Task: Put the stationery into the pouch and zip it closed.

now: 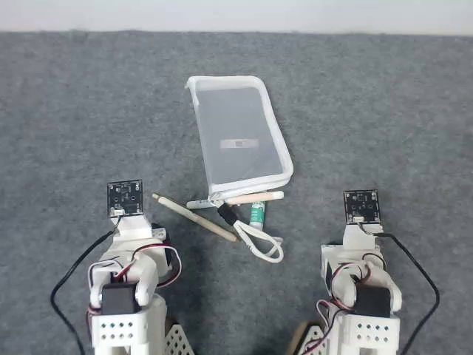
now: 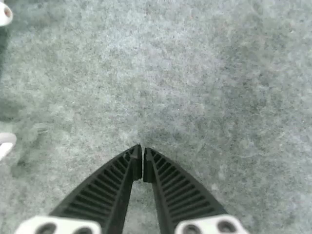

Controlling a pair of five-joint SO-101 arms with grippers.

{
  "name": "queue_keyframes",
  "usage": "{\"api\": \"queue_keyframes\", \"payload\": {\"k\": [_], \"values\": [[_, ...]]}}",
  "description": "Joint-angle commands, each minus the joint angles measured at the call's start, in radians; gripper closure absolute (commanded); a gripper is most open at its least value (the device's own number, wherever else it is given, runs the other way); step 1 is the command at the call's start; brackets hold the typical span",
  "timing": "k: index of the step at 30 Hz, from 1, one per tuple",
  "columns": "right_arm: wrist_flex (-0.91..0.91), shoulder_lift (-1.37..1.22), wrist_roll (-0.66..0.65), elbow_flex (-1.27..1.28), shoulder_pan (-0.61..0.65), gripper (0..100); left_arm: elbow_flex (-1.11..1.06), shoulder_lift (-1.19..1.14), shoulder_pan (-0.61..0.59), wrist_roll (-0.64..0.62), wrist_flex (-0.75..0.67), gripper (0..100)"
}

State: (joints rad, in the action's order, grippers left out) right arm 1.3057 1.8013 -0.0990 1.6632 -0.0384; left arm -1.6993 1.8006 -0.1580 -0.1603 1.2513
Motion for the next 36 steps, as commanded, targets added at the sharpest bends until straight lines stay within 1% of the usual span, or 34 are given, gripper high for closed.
{"api": "queue_keyframes", "payload": {"k": [1,29,36], "values": [[0.005,0.013,0.009,0.021,-0.012,99.2,0.015,0.011,-0.005,0.012,0.006,99],[0.005,0.013,0.009,0.021,-0.012,99.2,0.015,0.011,-0.005,0.012,0.006,99],[0.005,0.013,0.009,0.021,0.048,99.2,0.015,0.011,0.002,0.012,0.008,99]]}}
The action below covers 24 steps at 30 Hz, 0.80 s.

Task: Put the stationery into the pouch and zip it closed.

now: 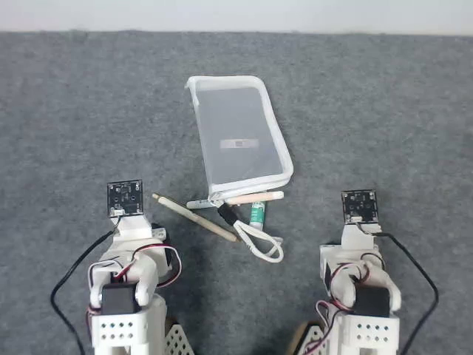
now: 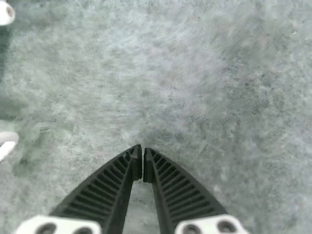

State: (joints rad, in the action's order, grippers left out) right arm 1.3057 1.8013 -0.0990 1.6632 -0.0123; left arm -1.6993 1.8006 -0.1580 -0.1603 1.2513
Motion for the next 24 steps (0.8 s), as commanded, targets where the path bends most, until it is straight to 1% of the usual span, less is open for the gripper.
{"api": "queue_keyframes", "payload": {"k": [1,4,9,12,14,16,19,21,24], "values": [[0.005,0.013,0.009,0.021,0.027,99.2,0.015,0.011,0.002,0.014,0.006,99],[0.005,0.013,0.009,0.021,0.035,99.2,0.031,0.011,-0.005,0.015,0.005,99],[0.002,0.015,0.006,0.021,0.035,99.2,0.12,0.011,-0.008,0.015,0.008,99],[0.002,0.015,0.006,-0.029,0.025,99.2,0.17,0.011,-0.002,0.018,0.003,99],[0.016,0.015,0.005,-0.097,0.025,99.2,0.196,0.011,-0.002,0.077,0.008,99],[0.035,0.015,0.005,-0.155,0.028,99.2,0.206,0.011,-0.006,0.183,0.009,99],[0.03,0.015,0.005,-0.175,0.024,99.2,0.211,0.011,-0.008,0.292,0.003,99],[0.027,0.015,0.005,-0.207,0.025,99.2,0.211,0.011,-0.008,0.315,0.003,99],[-0.019,0.015,0.005,-0.265,0.025,99.2,0.211,0.011,-0.008,0.313,0.008,99]]}}
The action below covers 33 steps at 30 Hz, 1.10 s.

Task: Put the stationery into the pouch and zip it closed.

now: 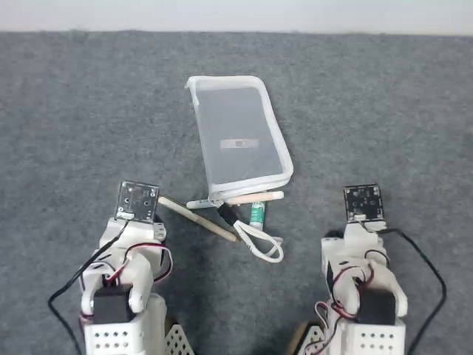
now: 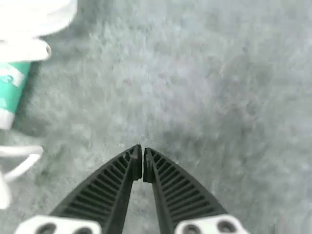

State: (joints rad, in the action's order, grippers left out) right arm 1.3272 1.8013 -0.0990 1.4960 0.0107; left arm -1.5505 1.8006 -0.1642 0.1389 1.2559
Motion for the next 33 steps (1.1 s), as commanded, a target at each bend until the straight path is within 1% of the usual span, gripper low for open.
{"api": "queue_keyframes", "payload": {"k": [1,3,6,9,13,17,19,23,30,33], "values": [[-0.062,0.015,0.005,-0.115,0.007,99.2,0.061,0.011,-0.002,0.015,0.006,99],[-0.124,0.015,-0.032,-0.155,0.01,99.2,0.059,0.011,-0.002,0.015,0.006,99],[-0.2,0.015,-0.178,-0.238,0.012,99.2,0.059,0.011,-0.003,0.014,0.005,99],[-0.242,0.007,-0.183,-0.316,0.047,99.2,0.061,0.011,-0.057,0.014,-0.012,99],[-0.239,0.004,-0.193,-0.4,0.177,99.2,0.058,0.011,-0.109,0.012,-0.054,99],[-0.239,-0.062,-0.299,-0.485,0.328,98.8,0.062,0.011,-0.149,0.012,-0.057,99],[-0.24,-0.151,-0.293,-0.543,0.367,96.5,0.064,0.011,-0.163,0.012,-0.057,99],[-0.248,-0.392,-0.219,-0.66,0.427,95.3,0.067,0.011,-0.163,0.012,-0.057,99],[-0.252,-0.756,-0.19,-0.787,0.578,94.4,0.067,0.011,-0.163,0.012,-0.057,99],[-0.294,-0.857,-0.13,-0.801,0.625,87.9,0.065,0.011,-0.164,0.012,-0.058,99]]}}
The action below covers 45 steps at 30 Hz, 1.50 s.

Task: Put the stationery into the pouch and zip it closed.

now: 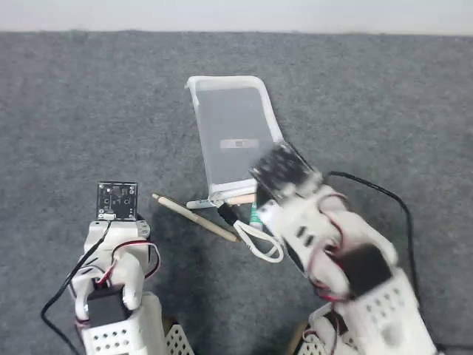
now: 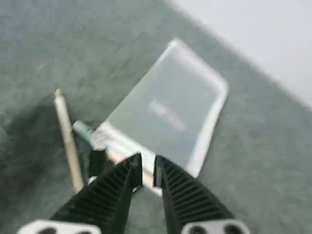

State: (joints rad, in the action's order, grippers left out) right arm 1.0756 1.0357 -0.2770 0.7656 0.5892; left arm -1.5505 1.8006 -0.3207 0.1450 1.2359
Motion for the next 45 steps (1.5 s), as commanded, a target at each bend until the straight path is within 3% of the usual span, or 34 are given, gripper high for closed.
{"api": "queue_keyframes", "payload": {"k": [1,10,25,39,45], "values": [[-0.058,-0.124,0.063,-0.072,0.064,85.7,0.065,0.011,-0.008,0.006,-0.038,99],[-0.179,-0.414,0.114,-0.069,0.182,84.5,0.028,0.011,-0.009,0.009,-0.092,99],[-0.349,-0.809,0.115,-0.074,0.186,84.7,0.024,0.011,-0.008,0.012,-0.094,99],[-0.341,-0.984,0.115,-0.149,0.2,84.8,0.022,0.011,-0.008,0.012,-0.091,99],[-0.34,-1.0,0.107,-0.166,0.197,98.0,0.022,0.011,-0.008,0.012,-0.089,99]]}}
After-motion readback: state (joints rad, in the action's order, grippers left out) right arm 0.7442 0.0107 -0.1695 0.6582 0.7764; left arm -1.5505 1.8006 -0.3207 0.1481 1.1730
